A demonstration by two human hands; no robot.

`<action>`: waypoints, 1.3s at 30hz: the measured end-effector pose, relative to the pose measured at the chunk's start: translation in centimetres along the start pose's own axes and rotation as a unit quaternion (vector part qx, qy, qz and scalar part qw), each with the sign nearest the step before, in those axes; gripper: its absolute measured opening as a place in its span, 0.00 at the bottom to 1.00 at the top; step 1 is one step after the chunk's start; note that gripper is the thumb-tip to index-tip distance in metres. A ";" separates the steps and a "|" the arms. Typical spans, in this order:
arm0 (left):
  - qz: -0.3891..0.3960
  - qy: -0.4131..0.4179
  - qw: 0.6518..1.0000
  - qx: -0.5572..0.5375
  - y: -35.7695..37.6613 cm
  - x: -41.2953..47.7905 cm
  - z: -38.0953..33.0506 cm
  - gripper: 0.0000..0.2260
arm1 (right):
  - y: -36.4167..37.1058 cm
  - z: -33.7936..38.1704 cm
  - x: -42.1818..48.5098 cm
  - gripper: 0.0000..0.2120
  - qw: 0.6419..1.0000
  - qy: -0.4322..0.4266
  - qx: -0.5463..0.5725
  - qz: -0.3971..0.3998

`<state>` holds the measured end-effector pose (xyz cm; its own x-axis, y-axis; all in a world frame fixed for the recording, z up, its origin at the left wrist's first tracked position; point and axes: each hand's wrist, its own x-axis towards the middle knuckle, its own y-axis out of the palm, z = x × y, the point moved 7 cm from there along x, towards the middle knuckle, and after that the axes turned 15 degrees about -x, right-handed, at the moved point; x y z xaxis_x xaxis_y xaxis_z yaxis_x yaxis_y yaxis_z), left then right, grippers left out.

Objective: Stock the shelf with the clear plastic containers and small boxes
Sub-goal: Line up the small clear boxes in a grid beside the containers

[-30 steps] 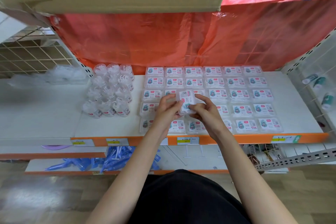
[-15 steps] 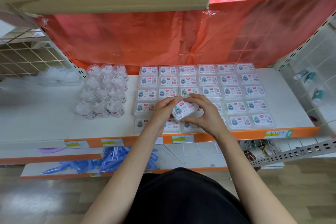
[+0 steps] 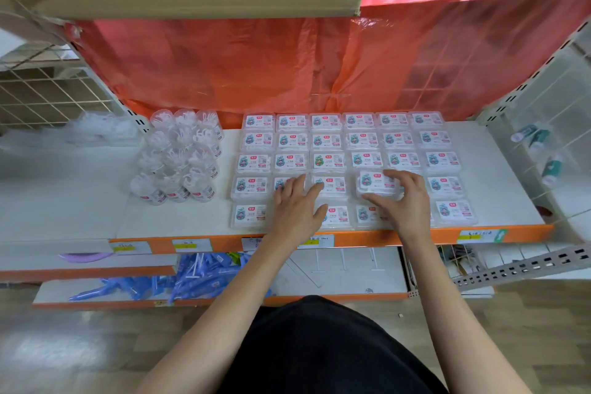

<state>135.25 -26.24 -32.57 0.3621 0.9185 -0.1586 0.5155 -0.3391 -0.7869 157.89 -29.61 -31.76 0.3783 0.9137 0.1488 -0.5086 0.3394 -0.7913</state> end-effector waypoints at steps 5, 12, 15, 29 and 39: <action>0.015 -0.002 0.999 0.041 0.5 -0.1 0.2 0.26 | 1.6 -1.2 0.1 0.27 0.999 -0.001 -0.030 0.043; -0.006 -0.024 0.999 -0.028 0.6 -0.1 -0.2 0.25 | 2.6 -0.9 -0.1 0.26 0.998 -0.004 -0.034 0.061; -0.014 -0.022 0.999 -0.045 0.1 -0.1 -0.4 0.25 | 2.2 -0.8 -0.3 0.26 0.996 -0.005 -0.069 0.049; -0.239 -0.022 0.969 -0.057 -13.7 -6.7 9.9 0.22 | 7.6 18.9 -5.7 0.11 0.979 -0.197 0.034 -0.029; -0.290 -0.079 0.954 -0.008 -27.9 -14.5 31.6 0.22 | 22.2 40.9 -12.1 0.16 0.961 -0.275 0.030 0.018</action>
<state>91.05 -23.64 -27.14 -0.1077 0.9714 0.2118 0.6068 0.2330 -0.7600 110.43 -24.02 -26.85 -0.0976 0.8998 0.4252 -0.5629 0.3024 -0.7692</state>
